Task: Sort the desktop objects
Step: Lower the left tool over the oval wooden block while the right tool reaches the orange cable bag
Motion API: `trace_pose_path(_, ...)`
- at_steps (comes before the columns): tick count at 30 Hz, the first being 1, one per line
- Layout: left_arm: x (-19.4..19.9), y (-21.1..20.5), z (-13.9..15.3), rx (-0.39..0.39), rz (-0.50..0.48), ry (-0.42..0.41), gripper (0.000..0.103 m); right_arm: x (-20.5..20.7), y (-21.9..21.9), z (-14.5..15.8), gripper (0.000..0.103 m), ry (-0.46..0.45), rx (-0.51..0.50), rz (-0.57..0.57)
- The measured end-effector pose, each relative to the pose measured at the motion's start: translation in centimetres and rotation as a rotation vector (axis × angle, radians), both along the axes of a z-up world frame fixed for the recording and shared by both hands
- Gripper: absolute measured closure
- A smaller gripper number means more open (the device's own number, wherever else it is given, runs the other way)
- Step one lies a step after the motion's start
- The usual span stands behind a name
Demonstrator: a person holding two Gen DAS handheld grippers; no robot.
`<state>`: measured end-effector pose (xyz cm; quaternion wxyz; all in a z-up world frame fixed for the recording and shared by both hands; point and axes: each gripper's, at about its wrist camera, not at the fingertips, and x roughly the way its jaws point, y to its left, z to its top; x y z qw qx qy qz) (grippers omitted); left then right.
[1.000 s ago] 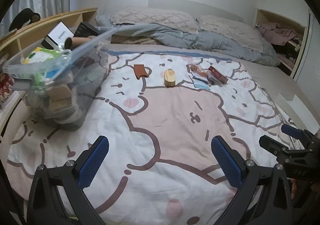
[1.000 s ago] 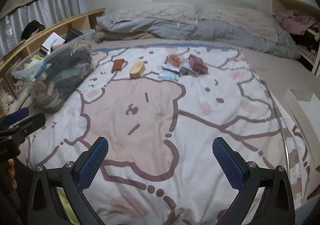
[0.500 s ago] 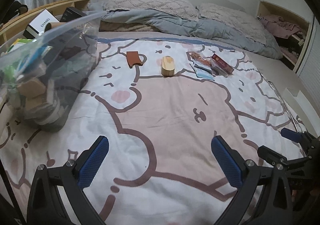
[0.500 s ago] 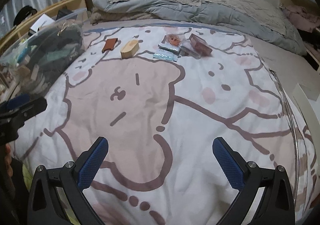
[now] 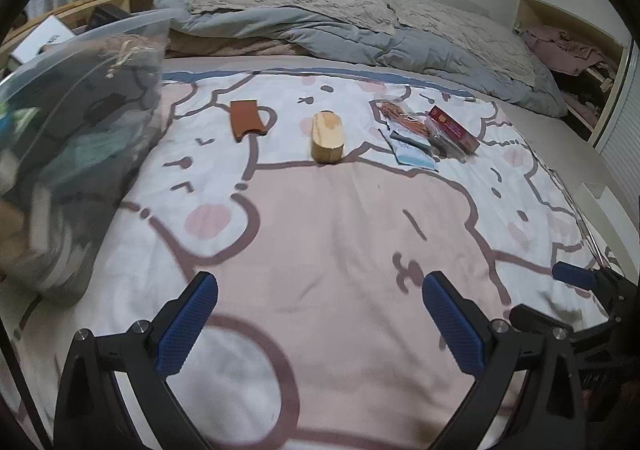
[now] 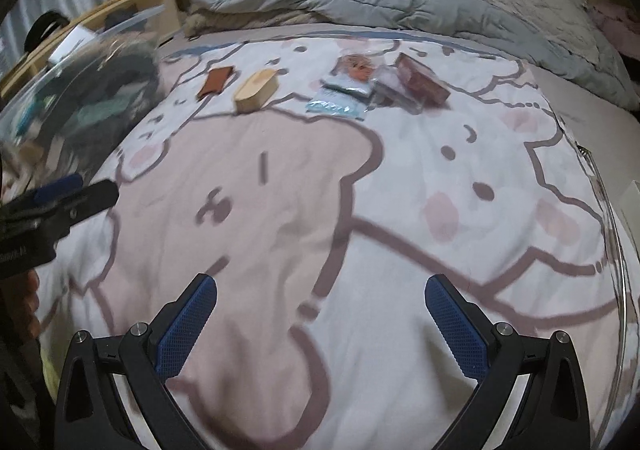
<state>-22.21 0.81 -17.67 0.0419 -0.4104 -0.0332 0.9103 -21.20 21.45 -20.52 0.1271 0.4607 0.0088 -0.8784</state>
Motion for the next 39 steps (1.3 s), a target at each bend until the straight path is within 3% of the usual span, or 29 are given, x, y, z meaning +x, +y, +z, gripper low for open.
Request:
trace_pose_path(12,-8.3,1.4,-0.5,0.039,-0.032,0.004,0.0,-5.0,2.1,-1.7,0.0,-0.025,-0.031,-0.053)
trace_pose_path(25,-18.1,2.9,-2.7,-0.053,0.0,0.02,0.0,-5.2,1.6,-4.2,0.0,-0.073,-0.006,-0.063)
trace_pose_path(31,-20.5,2.6,-4.9,-0.086,0.021,-0.018,0.0,-4.7,1.7,-4.7,0.0,-0.041,-0.022,-0.053)
trace_pose_path(39,-21.2,1.4,-7.2,-0.01,0.028,-0.098,0.0,-5.8,2.4,-4.0,0.0,-0.073,-0.095,-0.086)
